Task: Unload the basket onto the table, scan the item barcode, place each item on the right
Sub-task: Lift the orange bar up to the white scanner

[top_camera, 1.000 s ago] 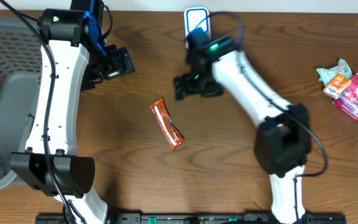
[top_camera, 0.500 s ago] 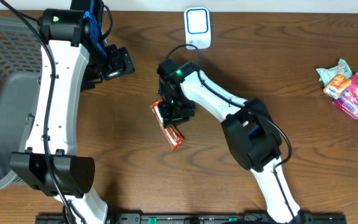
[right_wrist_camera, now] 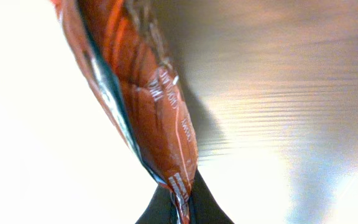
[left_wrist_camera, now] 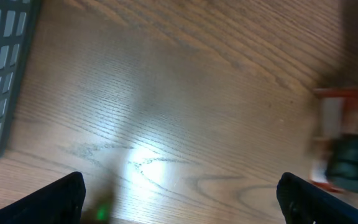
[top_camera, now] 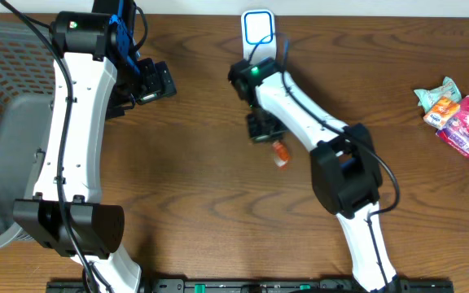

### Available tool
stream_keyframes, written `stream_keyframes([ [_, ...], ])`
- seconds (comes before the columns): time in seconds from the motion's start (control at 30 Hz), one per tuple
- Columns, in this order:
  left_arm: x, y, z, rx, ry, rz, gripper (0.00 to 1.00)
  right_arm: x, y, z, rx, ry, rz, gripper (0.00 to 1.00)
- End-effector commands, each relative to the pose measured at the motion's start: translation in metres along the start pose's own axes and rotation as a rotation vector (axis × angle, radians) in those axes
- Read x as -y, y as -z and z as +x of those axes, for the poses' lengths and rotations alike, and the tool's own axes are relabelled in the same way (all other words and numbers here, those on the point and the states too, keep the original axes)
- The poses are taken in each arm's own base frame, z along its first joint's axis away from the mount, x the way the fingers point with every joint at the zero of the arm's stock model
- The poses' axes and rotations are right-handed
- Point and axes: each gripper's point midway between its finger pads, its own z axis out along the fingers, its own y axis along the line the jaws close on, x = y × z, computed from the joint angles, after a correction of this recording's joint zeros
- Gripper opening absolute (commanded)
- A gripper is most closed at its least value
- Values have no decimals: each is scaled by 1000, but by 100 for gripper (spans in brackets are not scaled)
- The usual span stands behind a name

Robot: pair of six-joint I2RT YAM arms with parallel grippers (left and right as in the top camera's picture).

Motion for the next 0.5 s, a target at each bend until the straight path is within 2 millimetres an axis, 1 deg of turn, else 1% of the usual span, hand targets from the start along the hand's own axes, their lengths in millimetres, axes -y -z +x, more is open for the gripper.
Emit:
stream_keyframes([
  [0.0, -2, -2, -1, -8, 6, -11, 98, 94, 59, -36, 359, -279, 453, 1],
  [0.07, -2, -2, -1, -8, 6, -11, 98, 107, 58, -37, 402, -319, 546, 1],
  [0.17, -2, -2, -1, -8, 6, -11, 98, 116, 42, -36, 436, -354, 627, 1],
  [0.23, -2, -2, -1, -8, 6, -11, 98, 115, 23, -33, 432, -336, 655, 1],
  [0.3, -2, -2, -1, -8, 6, -11, 98, 112, -2, -26, 405, -314, 672, 1],
  [0.37, -2, -2, -1, -8, 6, -11, 98, 107, -22, -18, 378, -297, 672, 2],
  [0.4, -2, -2, -1, -8, 6, -11, 98, 105, -32, -13, 363, -291, 666, 2],
  [0.47, -2, -2, -1, -8, 6, -11, 98, 100, -44, -5, 339, -275, 660, 3],
])
